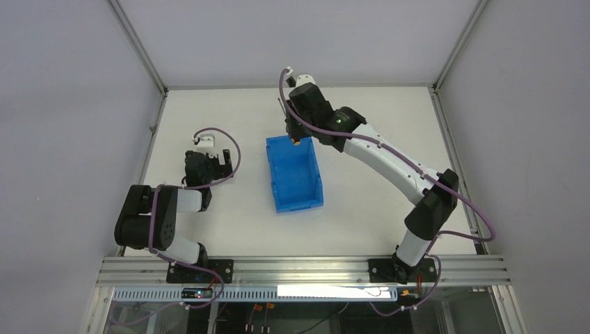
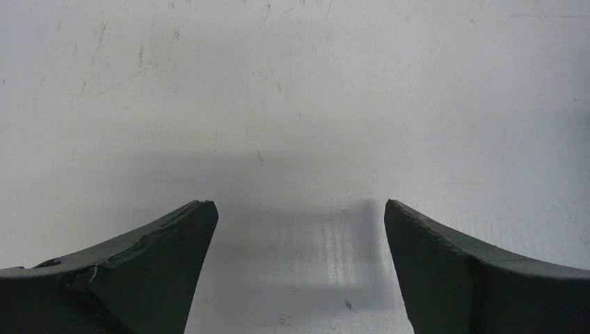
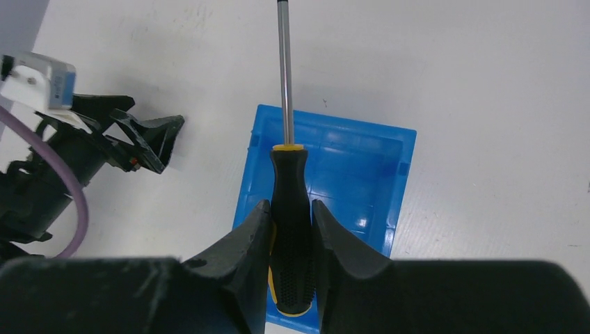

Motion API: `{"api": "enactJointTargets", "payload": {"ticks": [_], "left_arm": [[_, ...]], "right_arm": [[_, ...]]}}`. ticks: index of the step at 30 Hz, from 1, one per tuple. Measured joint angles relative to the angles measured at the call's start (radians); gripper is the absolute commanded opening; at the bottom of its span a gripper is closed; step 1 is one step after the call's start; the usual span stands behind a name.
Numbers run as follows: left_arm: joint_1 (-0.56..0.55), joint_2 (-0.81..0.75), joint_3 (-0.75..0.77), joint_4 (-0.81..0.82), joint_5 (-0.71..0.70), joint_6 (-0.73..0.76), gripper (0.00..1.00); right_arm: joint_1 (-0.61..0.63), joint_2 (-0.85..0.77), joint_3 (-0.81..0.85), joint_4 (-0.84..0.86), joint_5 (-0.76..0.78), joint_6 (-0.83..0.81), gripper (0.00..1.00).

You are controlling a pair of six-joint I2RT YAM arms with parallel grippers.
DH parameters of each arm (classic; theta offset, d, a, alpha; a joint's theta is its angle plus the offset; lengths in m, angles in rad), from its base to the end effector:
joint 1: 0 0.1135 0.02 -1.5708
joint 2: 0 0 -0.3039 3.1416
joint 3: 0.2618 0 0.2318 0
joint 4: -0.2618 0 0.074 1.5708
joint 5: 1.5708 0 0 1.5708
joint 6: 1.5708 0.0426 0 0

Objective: Put the screwdriver in the bin
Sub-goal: Place the screwdriver in the bin.

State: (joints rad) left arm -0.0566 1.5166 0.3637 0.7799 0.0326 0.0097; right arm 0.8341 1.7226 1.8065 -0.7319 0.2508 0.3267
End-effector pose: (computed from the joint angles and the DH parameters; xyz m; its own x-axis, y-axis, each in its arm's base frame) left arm 0.2573 -0.0160 0.1942 -0.3630 0.0303 -0.9313 0.0904 0.9959 -0.0028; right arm 0.2604 0.2714 0.4229 -0.5717 -0.1675 -0.8032 -0.4235 0.8987 0.1140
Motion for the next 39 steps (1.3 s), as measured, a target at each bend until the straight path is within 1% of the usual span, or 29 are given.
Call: {"api": "enactJointTargets", "payload": {"ticks": [6, 17, 25, 29, 35, 36, 37, 39], "left_arm": [[0.0, 0.0, 0.0, 0.0, 0.0, 0.0, 1.0], [0.0, 0.0, 0.0, 0.0, 0.0, 0.0, 1.0], [0.0, 0.0, 0.0, 0.0, 0.0, 0.0, 1.0], [0.0, 0.0, 0.0, 0.0, 0.0, 0.0, 1.0], [0.0, 0.0, 0.0, 0.0, 0.0, 0.0, 1.0], [0.0, 0.0, 0.0, 0.0, 0.0, 0.0, 1.0], [0.0, 0.0, 0.0, 0.0, 0.0, 0.0, 1.0], [0.0, 0.0, 0.0, 0.0, 0.0, 0.0, 1.0]], "right_arm": [[0.016, -0.007, -0.18, 0.08, 0.007, 0.032, 0.19], [0.053, -0.008, -0.452, 0.23, 0.006, 0.089, 0.18], [0.076, -0.006, -0.557, 0.328, 0.024, 0.103, 0.21], [0.089, 0.011, -0.578, 0.375, 0.038, 0.104, 0.26], [0.113, 0.08, -0.599, 0.418, 0.06, 0.115, 0.36], [0.115, 0.09, -0.602, 0.421, 0.061, 0.117, 0.39], [0.117, 0.097, -0.605, 0.422, 0.063, 0.117, 0.45], [0.12, 0.104, -0.608, 0.423, 0.068, 0.121, 0.52]]}}
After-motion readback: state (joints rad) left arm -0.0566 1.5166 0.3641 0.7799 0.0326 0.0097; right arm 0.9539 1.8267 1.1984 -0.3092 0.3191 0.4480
